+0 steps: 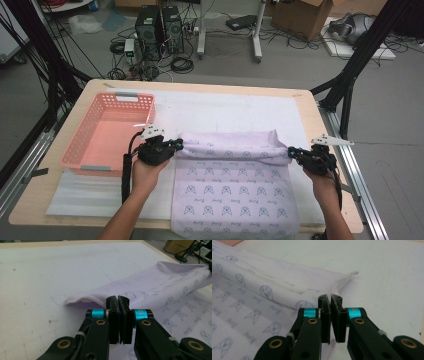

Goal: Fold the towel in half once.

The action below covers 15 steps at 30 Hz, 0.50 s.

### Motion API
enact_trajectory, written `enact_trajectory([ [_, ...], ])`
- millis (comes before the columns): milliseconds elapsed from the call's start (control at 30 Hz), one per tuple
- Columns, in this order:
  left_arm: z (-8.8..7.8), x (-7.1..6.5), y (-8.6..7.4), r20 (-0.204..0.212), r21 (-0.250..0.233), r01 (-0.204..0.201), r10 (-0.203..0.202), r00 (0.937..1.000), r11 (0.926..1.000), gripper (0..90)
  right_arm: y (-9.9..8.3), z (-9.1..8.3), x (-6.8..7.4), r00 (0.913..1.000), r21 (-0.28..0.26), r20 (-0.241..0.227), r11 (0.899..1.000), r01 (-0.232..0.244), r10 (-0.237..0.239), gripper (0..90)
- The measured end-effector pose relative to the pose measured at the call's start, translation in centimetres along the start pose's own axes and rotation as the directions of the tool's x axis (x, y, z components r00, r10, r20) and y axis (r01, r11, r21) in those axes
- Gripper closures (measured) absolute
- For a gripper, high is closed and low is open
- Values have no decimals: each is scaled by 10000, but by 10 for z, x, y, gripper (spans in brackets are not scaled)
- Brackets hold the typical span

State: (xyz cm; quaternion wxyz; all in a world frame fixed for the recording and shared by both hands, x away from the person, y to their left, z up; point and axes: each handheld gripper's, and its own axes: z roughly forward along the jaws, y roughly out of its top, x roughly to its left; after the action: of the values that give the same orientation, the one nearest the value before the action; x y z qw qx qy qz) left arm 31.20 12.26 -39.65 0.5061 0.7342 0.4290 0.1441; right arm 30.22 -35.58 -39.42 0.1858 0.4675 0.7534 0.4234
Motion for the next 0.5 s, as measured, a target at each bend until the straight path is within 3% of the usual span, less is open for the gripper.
enact_trajectory([
  [200, -15, -12, -31, 256, 310, -219, 211, 9994, 9993, 873, -23, -17, 16, 9995, 144, -239, 9996, 225, -222, 864],
  [400, -21, -16, -53, 597, 746, -2, -43, 9982, 9972, 867, -44, -21, 25, 9986, 731, -264, 9962, 471, -452, 854],
  [433, -19, -15, -53, 645, 757, 96, -145, 9978, 9971, 848, -46, -20, 25, 9986, 803, -283, 9957, 459, -437, 841],
  [500, -15, -12, -48, 637, 689, 355, -399, 9972, 9970, 664, -45, -18, 23, 9994, 811, -185, 9962, 309, -295, 714],
])
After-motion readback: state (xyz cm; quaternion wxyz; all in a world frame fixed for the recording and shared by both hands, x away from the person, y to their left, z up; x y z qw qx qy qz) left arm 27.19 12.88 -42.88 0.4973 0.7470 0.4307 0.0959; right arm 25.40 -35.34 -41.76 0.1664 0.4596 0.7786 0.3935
